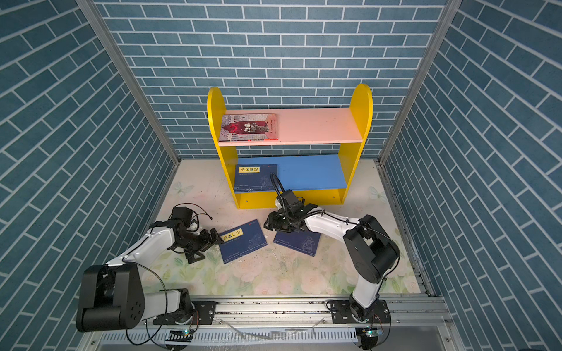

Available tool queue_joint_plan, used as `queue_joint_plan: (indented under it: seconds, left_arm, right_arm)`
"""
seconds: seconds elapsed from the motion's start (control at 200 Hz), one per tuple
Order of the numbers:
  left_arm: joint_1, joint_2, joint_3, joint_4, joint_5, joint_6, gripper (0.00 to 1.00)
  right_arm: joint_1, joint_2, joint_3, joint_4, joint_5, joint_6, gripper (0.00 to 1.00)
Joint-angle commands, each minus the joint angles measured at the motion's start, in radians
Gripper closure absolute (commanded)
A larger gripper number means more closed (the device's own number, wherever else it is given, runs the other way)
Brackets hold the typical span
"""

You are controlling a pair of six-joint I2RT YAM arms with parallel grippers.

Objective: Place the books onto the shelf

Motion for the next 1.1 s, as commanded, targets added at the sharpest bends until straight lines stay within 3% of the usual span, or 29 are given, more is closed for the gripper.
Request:
queue_joint_plan:
  seconds: [0.0, 0.645, 1.095]
  left_arm:
    - [-0.007, 0.03, -0.025, 0.054, 0.044, 0.024, 0.0]
    - [-0.023, 0.167, -0.065, 0.214, 0.174, 0.068, 0.0]
    - [-0.025, 0.246, -0.046, 0.238, 0.17, 0.109, 0.0]
  right_arm:
    - [0.005, 0.033, 0.038, -0.037, -0.01, -0.056, 0.44]
    - [0.021, 0.168, 0.108, -0.077, -0.051, -0.057, 0.43]
    - [0.053, 0.234, 0.137, -0.147, -0.146, -0.037, 0.42]
